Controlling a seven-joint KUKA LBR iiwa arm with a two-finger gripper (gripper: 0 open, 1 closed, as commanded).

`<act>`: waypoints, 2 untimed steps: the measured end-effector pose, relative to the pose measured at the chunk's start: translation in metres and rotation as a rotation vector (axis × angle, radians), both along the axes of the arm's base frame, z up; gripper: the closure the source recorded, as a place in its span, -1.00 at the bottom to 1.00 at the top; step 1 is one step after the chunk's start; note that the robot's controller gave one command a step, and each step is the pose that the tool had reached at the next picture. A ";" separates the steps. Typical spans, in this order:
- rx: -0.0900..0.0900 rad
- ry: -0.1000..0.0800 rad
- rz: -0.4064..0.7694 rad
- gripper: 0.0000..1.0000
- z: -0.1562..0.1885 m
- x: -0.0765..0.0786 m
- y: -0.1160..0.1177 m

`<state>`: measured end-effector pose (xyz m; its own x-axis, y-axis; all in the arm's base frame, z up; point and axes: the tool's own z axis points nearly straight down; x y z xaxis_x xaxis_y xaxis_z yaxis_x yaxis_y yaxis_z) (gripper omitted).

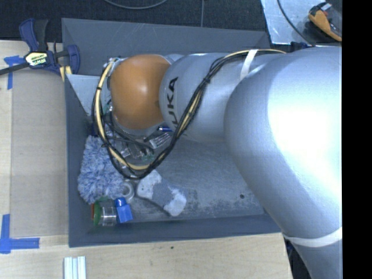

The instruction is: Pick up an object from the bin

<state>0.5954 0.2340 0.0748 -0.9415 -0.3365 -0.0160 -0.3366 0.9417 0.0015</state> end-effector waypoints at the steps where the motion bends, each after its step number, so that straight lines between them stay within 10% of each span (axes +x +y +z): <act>1: 0.000 -0.002 -0.032 -1.00 0.001 -0.003 0.000; 2: 0.003 -0.005 -0.006 -1.00 0.002 0.001 0.000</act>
Offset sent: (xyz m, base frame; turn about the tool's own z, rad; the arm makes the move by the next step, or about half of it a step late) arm -0.0004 -0.0001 0.0002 0.0039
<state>0.5969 0.2339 0.0770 -0.9435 -0.3305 -0.0217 -0.3307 0.9437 0.0025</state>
